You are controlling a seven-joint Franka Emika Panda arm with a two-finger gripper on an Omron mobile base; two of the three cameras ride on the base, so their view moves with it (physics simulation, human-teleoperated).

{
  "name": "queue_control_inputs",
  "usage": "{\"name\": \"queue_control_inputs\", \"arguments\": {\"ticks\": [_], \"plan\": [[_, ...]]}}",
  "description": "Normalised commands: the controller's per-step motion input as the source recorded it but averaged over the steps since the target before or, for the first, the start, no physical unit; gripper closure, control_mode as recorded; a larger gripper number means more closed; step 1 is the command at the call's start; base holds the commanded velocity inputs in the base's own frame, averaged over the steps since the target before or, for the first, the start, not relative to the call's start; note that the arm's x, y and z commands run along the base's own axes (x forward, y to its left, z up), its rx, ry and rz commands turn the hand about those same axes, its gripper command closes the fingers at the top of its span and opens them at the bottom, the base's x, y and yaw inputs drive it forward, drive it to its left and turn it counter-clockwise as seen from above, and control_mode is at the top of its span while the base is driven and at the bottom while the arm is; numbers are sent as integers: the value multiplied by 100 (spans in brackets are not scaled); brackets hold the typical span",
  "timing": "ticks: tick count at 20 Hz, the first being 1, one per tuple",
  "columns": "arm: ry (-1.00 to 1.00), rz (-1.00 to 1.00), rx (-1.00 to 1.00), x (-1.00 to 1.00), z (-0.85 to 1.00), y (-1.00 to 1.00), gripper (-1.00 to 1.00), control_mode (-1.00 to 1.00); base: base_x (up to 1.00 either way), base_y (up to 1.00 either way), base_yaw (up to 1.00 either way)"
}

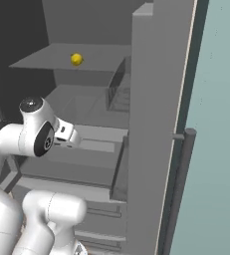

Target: Retrieve a lemon from the fridge and place it on the cutting board with the fish.

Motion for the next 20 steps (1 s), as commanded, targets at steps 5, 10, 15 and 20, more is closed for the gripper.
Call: {"name": "queue_control_inputs", "arguments": {"ticks": [5, 10, 15, 20], "plan": [[0, 0, 0, 0, 0, 0, -100, 100, 39, 0, 5], [0, 0, 0, 0, 0, 0, -100, 100, 55, 0, 4], [0, 0, 0, 0, 0, 0, -100, 100, 64, 0, 4], [0, 0, 0, 0, 0, 0, -100, 100, 53, -1, 4]]}}
